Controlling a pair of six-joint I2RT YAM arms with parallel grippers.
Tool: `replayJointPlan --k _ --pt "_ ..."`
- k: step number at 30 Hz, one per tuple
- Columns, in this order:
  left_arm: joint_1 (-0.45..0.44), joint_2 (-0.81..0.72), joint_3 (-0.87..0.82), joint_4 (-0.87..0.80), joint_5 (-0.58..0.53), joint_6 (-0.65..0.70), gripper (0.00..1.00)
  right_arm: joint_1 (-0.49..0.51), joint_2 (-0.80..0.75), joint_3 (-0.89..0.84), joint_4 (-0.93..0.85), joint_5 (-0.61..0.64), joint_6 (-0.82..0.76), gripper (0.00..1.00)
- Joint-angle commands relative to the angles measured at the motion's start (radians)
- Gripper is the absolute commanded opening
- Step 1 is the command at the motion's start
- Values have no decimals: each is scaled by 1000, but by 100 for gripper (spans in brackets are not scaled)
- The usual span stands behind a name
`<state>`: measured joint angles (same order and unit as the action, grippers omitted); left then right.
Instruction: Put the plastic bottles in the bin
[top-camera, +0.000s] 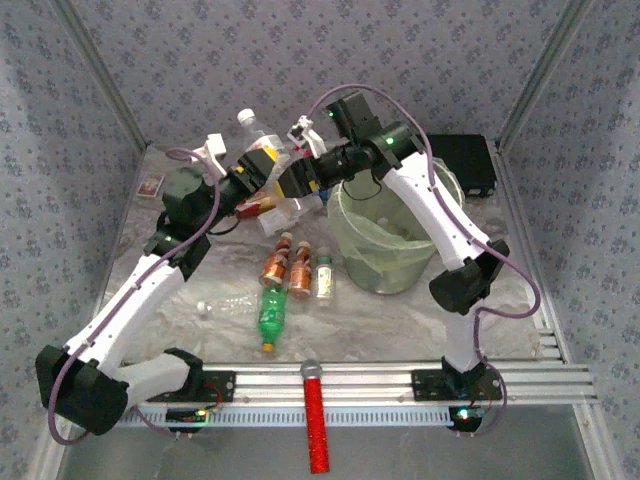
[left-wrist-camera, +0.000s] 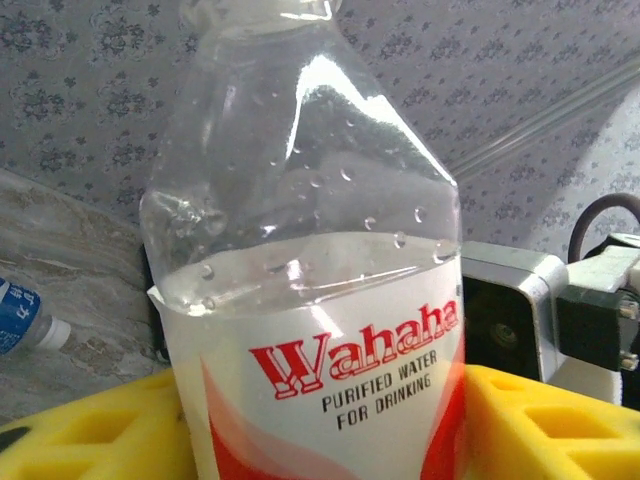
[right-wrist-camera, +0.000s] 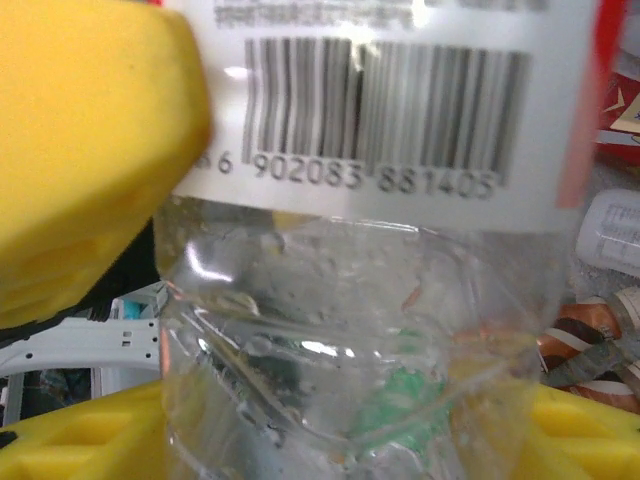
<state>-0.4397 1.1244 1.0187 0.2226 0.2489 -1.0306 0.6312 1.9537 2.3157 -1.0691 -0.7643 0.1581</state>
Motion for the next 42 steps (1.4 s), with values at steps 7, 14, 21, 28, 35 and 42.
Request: replayJointPlan --k 7,14,21,28,35,42 --pt "18 -84 15 -154 -68 84 100 -52 -52 23 -33 58 -4 59" --pt "117 -199 -72 -526 -147 134 100 -142 -158 46 -197 302 -72 49" --pt "162 -217 -203 -669 -148 125 100 -217 -253 2 -420 612 -112 45" --pt "162 -235 -242 -843 -237 81 98 -226 -315 -122 -590 733 -116 43" --pt "162 -247 -248 -974 -220 78 98 -227 -327 -281 -609 761 -103 43" --pt "160 -296 -284 -1010 -208 51 97 -212 -385 -463 -532 726 -81 48"
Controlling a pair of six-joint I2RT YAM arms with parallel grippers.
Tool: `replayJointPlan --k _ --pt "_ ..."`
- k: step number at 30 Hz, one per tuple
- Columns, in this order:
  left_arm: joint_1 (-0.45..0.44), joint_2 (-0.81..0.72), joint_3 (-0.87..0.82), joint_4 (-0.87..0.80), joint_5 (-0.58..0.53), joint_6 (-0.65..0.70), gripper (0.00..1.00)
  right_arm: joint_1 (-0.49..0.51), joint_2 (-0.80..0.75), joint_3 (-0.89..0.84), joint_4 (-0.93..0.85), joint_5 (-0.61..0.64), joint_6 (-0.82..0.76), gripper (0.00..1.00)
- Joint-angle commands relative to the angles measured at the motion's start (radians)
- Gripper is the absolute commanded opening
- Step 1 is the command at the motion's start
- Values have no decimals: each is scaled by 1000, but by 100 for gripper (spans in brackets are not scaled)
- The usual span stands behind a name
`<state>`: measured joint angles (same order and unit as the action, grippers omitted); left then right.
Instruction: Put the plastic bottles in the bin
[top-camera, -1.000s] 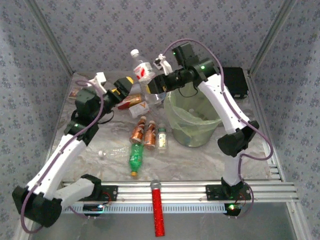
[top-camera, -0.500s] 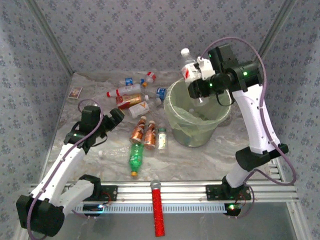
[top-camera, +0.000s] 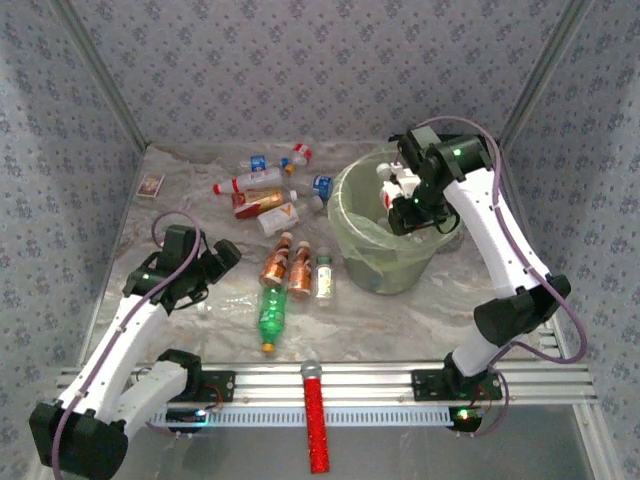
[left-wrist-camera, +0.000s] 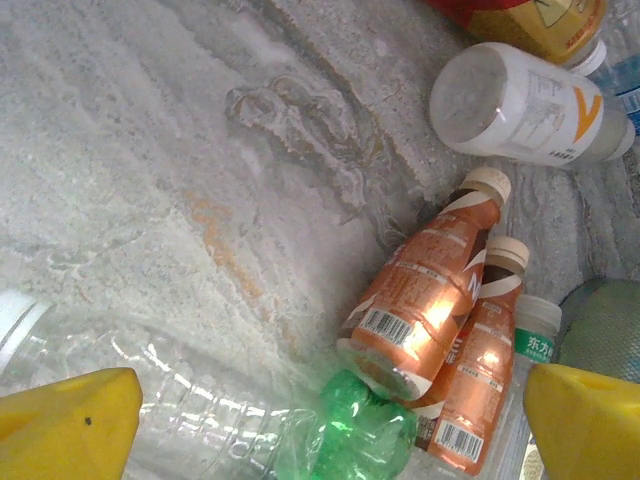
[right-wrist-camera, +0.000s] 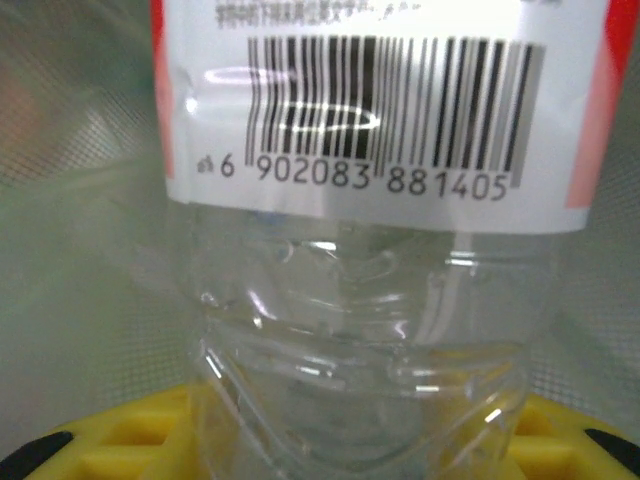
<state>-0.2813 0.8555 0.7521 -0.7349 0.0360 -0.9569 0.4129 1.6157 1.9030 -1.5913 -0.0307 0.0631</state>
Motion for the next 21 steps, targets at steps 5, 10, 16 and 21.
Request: replayJointPlan --k 5,10,16,21 --pt "-5 -33 -32 -62 18 -37 96 4 -70 -121 60 -61 6 67" --pt "-23 -32 -42 -65 20 -54 96 4 -51 -94 73 -79 -3 88" --pt "-37 -33 -44 -106 21 -68 96 4 -20 -19 49 -52 -19 90" --pt "-111 -27 -24 -183 -2 -114 96 -3 -16 97 46 -22 -37 89"
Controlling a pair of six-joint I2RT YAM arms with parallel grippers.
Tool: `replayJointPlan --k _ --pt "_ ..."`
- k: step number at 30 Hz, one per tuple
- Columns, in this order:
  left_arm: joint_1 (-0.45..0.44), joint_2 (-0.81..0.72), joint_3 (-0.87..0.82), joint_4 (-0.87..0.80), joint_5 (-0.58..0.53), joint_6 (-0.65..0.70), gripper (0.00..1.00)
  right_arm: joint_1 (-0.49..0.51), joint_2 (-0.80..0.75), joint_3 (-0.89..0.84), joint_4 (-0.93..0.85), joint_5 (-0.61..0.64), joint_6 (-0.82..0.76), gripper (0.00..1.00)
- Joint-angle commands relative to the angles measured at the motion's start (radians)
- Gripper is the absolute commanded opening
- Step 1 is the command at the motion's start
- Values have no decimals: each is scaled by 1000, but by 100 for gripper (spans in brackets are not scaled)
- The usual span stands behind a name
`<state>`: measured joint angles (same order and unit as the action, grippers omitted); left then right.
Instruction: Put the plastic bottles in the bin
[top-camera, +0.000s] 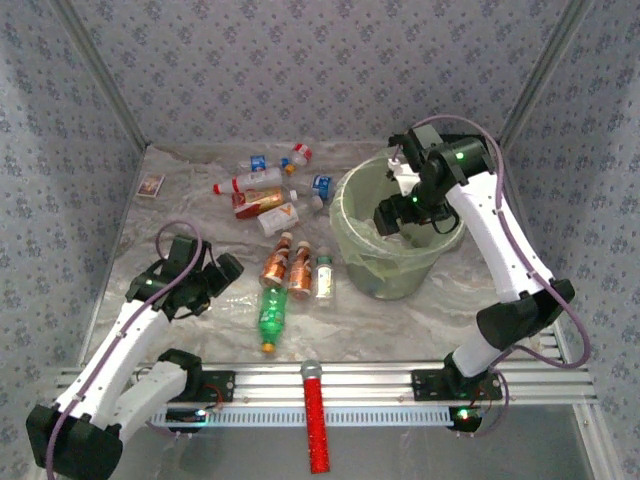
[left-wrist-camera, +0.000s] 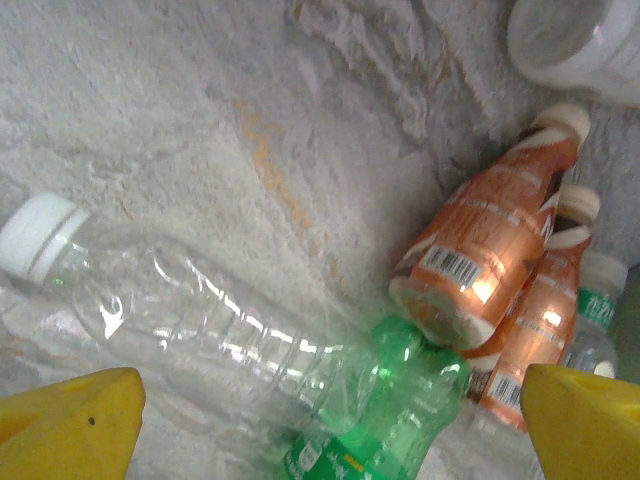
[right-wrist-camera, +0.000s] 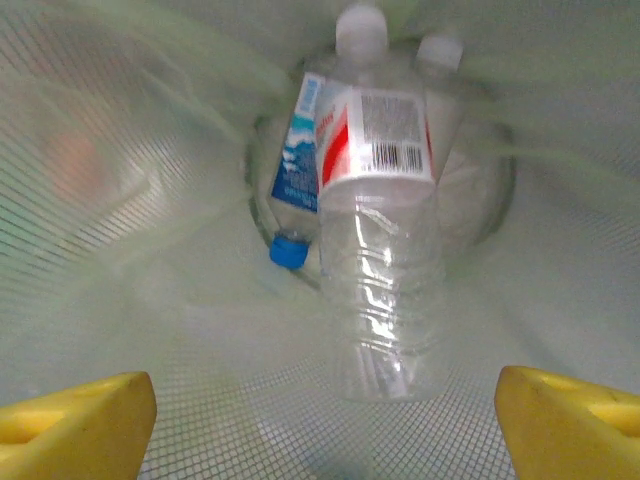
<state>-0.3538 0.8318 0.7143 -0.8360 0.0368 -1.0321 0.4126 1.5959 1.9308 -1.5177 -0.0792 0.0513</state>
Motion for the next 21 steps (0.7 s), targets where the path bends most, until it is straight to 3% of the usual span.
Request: replayJointPlan --k 1,7,10,16,21 --pt "-62 -2 11 -87 -10 -60 97 -6 1 92 -21 28 -28 89" --pt "-179 1 -59 3 -8 -220 96 -23 -35 177 54 27 -29 89" --pt "-253 23 -60 14 -73 -261 97 -24 -54 167 91 20 -31 89" --pt "-263 61 -158 220 -111 -388 98 -17 -59 155 83 24 -41 88" --pt "-263 82 -204 304 -220 -473 100 -16 -67 140 70 30 -47 88"
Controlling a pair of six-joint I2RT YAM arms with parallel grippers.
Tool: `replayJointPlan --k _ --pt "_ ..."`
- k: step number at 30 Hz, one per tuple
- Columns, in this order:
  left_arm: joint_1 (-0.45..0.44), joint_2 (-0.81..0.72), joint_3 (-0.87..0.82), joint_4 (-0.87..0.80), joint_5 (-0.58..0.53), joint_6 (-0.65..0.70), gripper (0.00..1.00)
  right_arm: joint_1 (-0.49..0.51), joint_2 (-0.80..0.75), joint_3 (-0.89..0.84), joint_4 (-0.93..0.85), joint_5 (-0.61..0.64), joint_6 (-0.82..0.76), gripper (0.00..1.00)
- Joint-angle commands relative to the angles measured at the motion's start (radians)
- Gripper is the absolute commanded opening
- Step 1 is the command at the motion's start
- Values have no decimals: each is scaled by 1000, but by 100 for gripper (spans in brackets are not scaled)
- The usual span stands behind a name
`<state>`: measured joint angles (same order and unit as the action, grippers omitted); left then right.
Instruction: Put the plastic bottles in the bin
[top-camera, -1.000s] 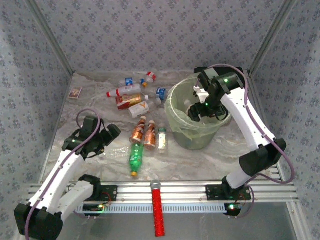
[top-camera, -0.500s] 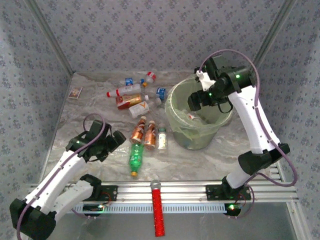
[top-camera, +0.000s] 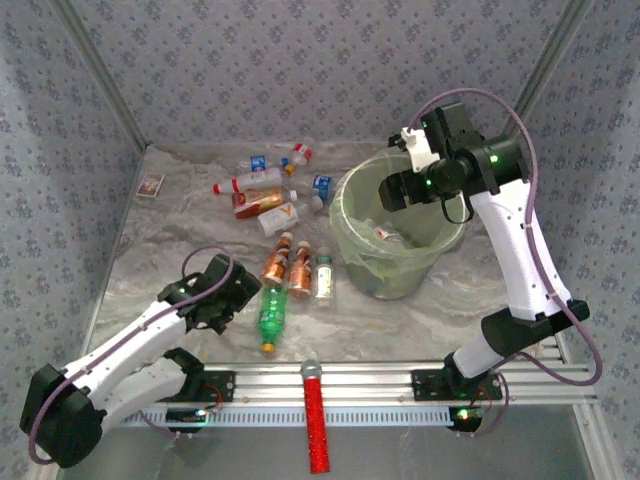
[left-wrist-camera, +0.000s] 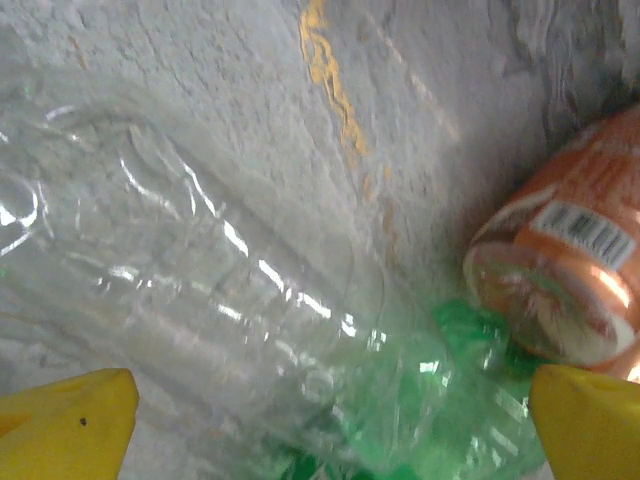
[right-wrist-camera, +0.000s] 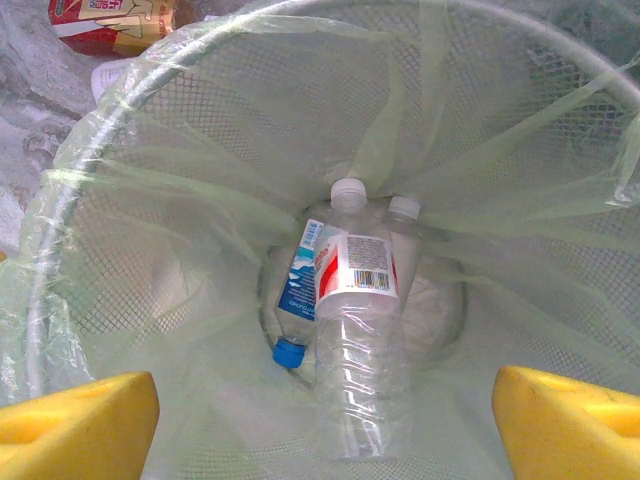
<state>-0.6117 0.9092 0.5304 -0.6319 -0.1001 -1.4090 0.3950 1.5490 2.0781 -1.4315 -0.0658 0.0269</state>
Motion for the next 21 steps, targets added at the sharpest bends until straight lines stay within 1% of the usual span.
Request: replayJointPlan --k 1,7,13,18,21 --pt "-4 8 -35 123 -95 -116 100 2 -20 -9 -17 17 -23 88" --pt "11 49 -108 270 -121 -184 100 8 -18 -15 -24 29 -31 88" --pt "62 127 -113 350 -109 -144 100 13 -21 -29 -24 35 -35 88" --pt "91 162 -109 373 -105 -115 93 13 -32 -43 -20 36 -31 88" --pt "113 189 -117 400 -89 -99 86 13 -34 -53 -13 33 -30 88"
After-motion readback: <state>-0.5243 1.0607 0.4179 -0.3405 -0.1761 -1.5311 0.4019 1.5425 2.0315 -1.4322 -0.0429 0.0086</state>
